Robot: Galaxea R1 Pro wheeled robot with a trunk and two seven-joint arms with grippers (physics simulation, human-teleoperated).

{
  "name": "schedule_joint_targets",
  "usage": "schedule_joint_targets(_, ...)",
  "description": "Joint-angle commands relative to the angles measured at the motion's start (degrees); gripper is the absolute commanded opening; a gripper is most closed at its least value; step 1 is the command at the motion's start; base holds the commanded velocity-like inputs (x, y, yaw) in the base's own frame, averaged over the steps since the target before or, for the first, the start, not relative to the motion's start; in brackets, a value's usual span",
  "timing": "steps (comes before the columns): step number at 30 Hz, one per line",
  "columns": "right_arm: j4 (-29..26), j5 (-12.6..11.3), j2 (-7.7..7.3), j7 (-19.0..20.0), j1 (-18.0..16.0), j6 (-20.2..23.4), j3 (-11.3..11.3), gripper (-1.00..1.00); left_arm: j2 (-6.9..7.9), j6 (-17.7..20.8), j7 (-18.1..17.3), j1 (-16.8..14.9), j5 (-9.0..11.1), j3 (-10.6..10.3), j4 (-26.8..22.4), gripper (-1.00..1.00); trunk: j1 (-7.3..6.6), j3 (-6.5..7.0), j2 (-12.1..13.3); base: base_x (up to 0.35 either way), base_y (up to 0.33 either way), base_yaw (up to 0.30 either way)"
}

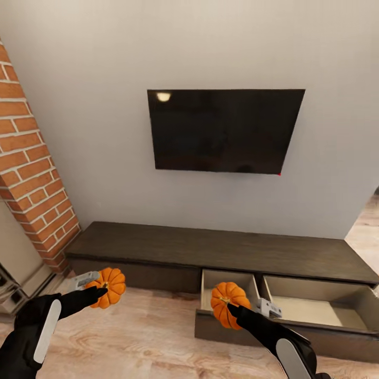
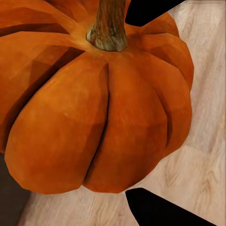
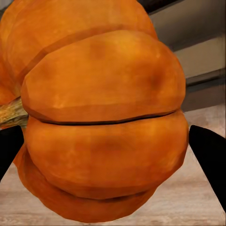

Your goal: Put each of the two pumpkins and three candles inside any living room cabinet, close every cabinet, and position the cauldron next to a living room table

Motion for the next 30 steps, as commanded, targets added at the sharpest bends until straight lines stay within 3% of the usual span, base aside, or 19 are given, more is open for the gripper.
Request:
schedule_joint_targets(1, -0.02, -0.10, 0.00, 0.01, -0.01, -0.09, 0.01, -1.00, 0.00, 0.01, 0.03, -0.01, 0.28, -0.03, -0.02, -1.00, -0.01, 0.04, 0.00, 0.196, -0.237, -0.279)
schedule_joint_targets(10, 0.27, 0.07, -0.06, -0.01, -0.01, -0.11, 0.58, -1.00, -0.08, 0.01, 0.11, -0.01, 0.28, -0.11, -0.04, -1.00, -0.01, 0.25, 0.00, 0.082, -0.131, -0.243)
schedule_joint_targets(16, 0.38, -0.12, 0.11, -0.02, -0.01, -0.07, -0.66, -1.00, -0.09, 0.01, 0.13, -0.01, 0.28, -0.14, -0.04, -1.00, -0.01, 0.26, 0.00, 0.002, -0.244, -0.026)
schedule_joint_targets(30, 0.38, -0.09, 0.46, -0.02, -0.01, -0.11, -0.85, -1.00, -0.09, 0.01, 0.19, -0.01, 0.28, -0.13, -0.04, -1.00, -0.01, 0.26, 0.00, 0.000, -0.280, -0.001)
